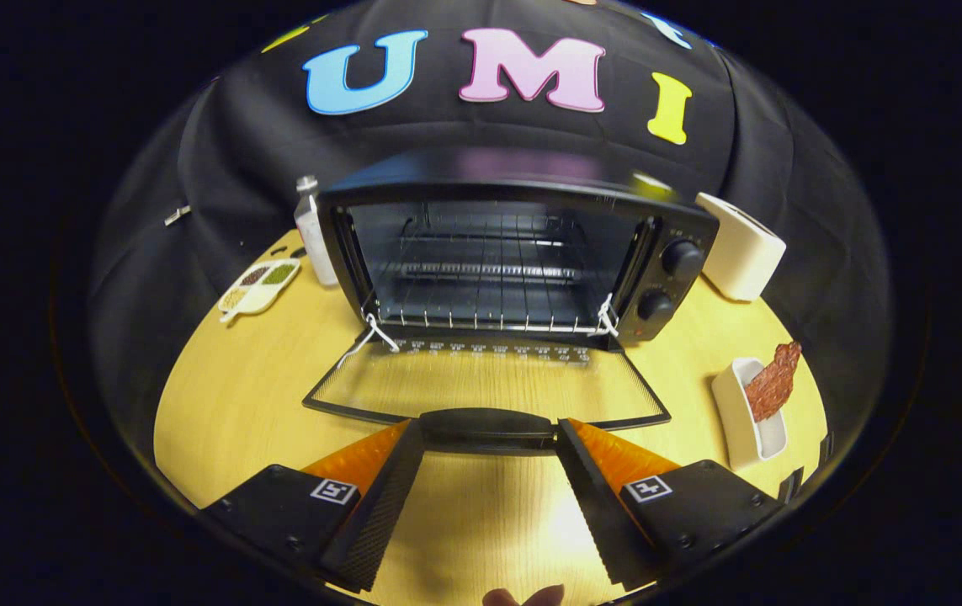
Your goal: Open the toaster oven, put the food inside, and close the toaster oven door.
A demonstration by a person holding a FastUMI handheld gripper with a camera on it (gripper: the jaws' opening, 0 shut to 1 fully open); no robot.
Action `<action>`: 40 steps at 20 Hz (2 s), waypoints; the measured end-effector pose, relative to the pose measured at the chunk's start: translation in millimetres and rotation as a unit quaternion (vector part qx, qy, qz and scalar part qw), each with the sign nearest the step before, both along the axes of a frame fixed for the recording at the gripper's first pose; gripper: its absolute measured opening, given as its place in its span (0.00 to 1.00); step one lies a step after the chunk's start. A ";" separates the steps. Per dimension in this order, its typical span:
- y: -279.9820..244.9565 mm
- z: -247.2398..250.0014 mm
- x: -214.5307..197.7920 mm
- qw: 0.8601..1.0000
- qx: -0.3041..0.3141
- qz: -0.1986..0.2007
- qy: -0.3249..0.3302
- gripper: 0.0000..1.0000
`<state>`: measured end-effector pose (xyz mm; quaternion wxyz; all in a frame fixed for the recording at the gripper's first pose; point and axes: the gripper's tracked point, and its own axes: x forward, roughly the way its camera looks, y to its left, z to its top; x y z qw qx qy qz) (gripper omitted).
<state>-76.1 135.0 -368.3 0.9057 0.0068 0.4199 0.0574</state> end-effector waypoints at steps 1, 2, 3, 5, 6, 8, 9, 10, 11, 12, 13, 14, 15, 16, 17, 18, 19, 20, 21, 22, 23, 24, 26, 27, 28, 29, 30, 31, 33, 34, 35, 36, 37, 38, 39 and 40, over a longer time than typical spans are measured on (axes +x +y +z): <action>0.1 -3.9 -5.1 1.000 -0.004 0.007 0.005 0.99; 0.8 -5.8 -7.4 1.000 -0.005 0.015 0.007 0.99; 2.7 -4.8 -8.2 1.000 -0.004 0.021 0.006 0.99; 3.8 -1.0 -10.2 0.999 0.002 0.032 0.003 0.99; 4.2 2.6 -11.3 0.999 0.007 0.038 -0.001 0.99; -1.5 17.4 -9.9 0.998 0.015 0.053 -0.018 0.99; -6.7 26.5 -8.2 0.998 0.018 0.060 -0.029 0.98; -13.4 36.2 -6.9 0.997 0.020 0.065 -0.041 0.98; -23.5 47.6 -3.7 0.996 0.022 0.065 -0.055 0.98; -33.4 60.3 -1.6 0.995 0.030 0.062 -0.070 0.98; -44.1 72.0 1.0 0.994 0.038 0.056 -0.083 0.98; -56.4 82.9 1.9 0.994 0.043 0.048 -0.092 0.98; -69.2 91.8 4.1 0.993 0.045 0.042 -0.104 0.98; -83.1 99.2 6.6 0.992 0.044 0.036 -0.115 0.98; -97.9 105.7 8.0 0.991 0.043 0.032 -0.124 0.98; -111.2 109.9 9.9 0.990 0.045 0.030 -0.129 0.98; -126.5 112.6 10.5 0.990 0.048 0.027 -0.130 0.98; -142.6 113.9 10.1 0.990 0.051 0.025 -0.127 0.98; -162.4 113.6 11.2 0.991 0.049 0.023 -0.122 0.98; -181.8 111.5 12.4 0.992 0.044 0.024 -0.116 0.98; -202.4 110.2 14.0 0.993 0.039 0.025 -0.111 0.98; -222.1 108.3 15.5 0.994 0.036 0.029 -0.104 0.98; -256.5 101.9 16.6 0.995 0.044 0.043 -0.076 0.98; -273.6 99.0 19.4 0.996 0.047 0.048 -0.063 0.98; -291.3 94.0 22.8 0.996 0.050 0.050 -0.051 0.98; -305.6 86.9 25.4 0.997 0.051 0.053 -0.036 0.98; -318.0 80.4 27.6 0.997 0.053 0.055 -0.022 0.98; -329.5 73.1 30.7 0.997 0.057 0.057 -0.007 0.99; -339.8 56.1 38.4 0.994 0.083 0.069 0.028 0.99; -343.0 46.4 40.2 0.991 0.099 0.079 0.051 0.99; -345.2 35.4 42.0 0.987 0.112 0.089 0.079 0.99; -348.3 23.8 44.8 0.982 0.120 0.096 0.106 0.99; -349.9 13.6 47.5 0.978 0.127 0.103 0.128 0.97; -351.2 3.2 51.6 0.975 0.132 0.106 0.142 0.97; -350.8 -5.8 56.3 0.972 0.138 0.110 0.155 0.96; -350.4 -14.3 59.4 0.968 0.143 0.115 0.168 0.96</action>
